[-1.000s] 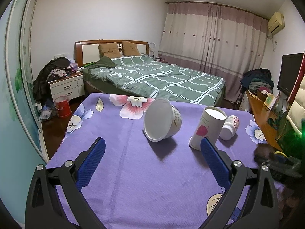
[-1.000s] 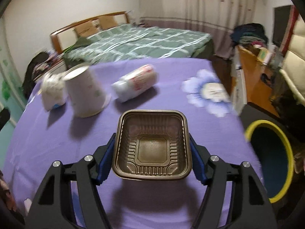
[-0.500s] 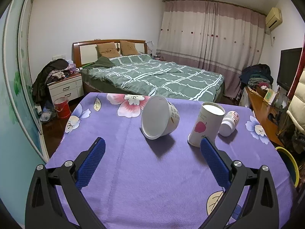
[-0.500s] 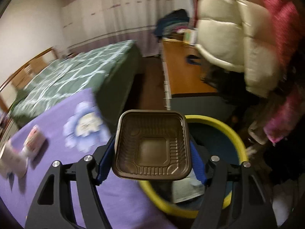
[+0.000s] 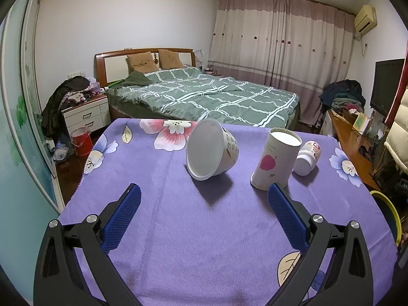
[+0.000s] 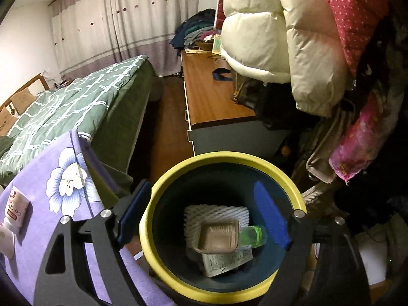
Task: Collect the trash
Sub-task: 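Carry the brown tray to the yellow bin and open the right gripper, then grasp the white paper cup with the left gripper and lift it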
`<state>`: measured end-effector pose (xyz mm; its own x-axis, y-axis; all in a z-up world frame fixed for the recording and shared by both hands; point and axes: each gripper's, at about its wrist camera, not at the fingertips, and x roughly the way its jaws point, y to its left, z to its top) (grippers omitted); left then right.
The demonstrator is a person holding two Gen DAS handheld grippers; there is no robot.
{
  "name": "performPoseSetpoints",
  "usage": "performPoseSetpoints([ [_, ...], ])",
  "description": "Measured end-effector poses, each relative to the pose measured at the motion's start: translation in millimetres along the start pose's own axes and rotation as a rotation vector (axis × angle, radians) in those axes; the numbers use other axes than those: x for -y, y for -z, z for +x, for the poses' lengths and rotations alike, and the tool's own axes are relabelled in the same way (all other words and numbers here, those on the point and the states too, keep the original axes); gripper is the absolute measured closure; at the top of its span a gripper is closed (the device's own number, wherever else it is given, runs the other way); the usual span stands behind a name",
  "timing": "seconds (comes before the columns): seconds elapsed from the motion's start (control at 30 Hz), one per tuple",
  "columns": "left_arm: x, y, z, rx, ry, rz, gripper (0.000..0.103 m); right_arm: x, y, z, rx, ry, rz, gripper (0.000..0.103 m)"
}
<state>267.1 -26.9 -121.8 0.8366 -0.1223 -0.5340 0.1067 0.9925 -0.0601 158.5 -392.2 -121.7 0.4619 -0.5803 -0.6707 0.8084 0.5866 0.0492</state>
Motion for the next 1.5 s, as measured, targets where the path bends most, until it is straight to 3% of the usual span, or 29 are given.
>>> performPoseSetpoints([
  [0.3, 11.3, -2.8, 10.6, -0.054, 0.045, 0.014, 0.005, -6.6, 2.6, -1.7, 0.002, -0.04, -0.02, 0.022],
  [0.47, 41.1, -12.6, 17.3, -0.124, 0.12, 0.096, 0.005, -9.4, 2.4, -7.3, 0.01, -0.071, -0.018, 0.021],
  [0.83, 93.3, -44.2, 78.2, -0.21, 0.219, 0.123, 0.009, -20.0, 5.1, -11.6, 0.009, -0.124, -0.051, 0.02],
  [1.23, 119.9, -59.4, 140.1, -0.245, 0.194, 0.141, 0.023, -32.3, 8.8, -16.3, 0.006, -0.156, -0.086, 0.02],
  [1.33, 122.8, -58.9, 146.1, -0.242, 0.194, 0.144, 0.03, -34.3, 9.3, -17.0, 0.005, -0.161, -0.091, 0.02],
  [1.4, 123.1, -57.8, 149.1, -0.245, 0.196, 0.147, 0.041, -35.4, 9.9, -17.7, 0.005, -0.165, -0.095, 0.02],
  [1.5, 125.4, -58.5, 152.8, -0.239, 0.198, 0.145, 0.046, -35.1, 10.1, -17.8, 0.006, -0.169, -0.098, 0.02],
])
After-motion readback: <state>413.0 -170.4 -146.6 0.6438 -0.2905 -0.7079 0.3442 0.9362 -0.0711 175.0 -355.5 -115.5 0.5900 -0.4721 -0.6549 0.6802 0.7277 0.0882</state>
